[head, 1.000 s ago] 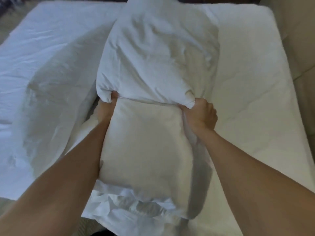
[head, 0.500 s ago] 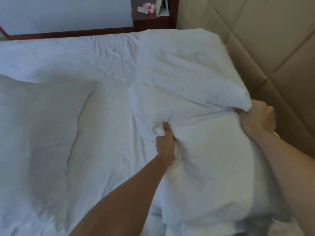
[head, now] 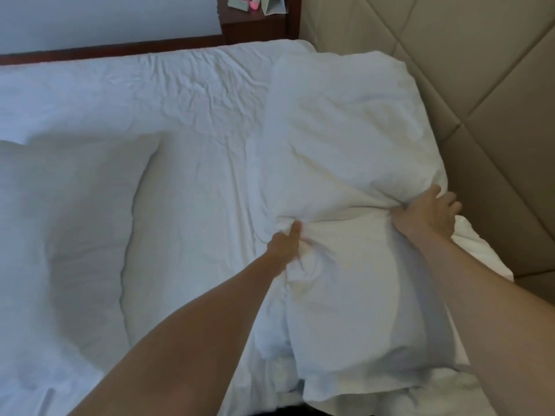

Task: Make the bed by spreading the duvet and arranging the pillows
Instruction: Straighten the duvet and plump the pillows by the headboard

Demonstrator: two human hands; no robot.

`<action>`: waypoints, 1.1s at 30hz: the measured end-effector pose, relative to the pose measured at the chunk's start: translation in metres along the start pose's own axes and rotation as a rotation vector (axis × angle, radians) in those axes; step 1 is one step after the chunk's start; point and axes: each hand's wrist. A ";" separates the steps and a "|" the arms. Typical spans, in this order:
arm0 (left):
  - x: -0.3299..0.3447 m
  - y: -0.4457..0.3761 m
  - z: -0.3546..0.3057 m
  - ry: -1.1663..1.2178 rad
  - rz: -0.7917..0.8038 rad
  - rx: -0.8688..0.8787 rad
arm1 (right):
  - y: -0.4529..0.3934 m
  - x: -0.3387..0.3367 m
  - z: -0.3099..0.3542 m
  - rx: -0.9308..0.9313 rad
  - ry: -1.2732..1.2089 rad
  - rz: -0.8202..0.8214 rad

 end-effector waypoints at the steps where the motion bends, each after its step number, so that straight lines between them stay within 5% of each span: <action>1: -0.010 0.002 -0.001 -0.040 0.016 0.018 | 0.006 -0.004 0.008 0.009 0.000 0.014; 5: -0.060 0.006 -0.010 -0.259 0.016 0.156 | 0.038 -0.013 0.048 -0.082 -0.096 0.129; 12: -0.191 0.014 -0.017 -0.215 -0.094 0.249 | 0.125 -0.014 0.155 -0.312 -0.045 0.280; 21: -0.409 0.034 0.017 -0.304 -0.473 0.320 | 0.270 0.017 0.323 -0.639 -0.070 0.418; 27: -0.563 0.038 0.081 -0.423 -0.836 0.207 | 0.388 0.067 0.419 -0.736 -0.052 0.590; 33: -0.665 0.015 0.147 -0.184 -0.791 -0.070 | 0.459 0.128 0.477 -0.613 -0.119 0.798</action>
Point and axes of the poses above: each hand's wrist, its own y-axis away from the middle knuckle, its own x-axis out of the palm, z = x × y, and after that the axes turned 14 degrees about y, right-handed
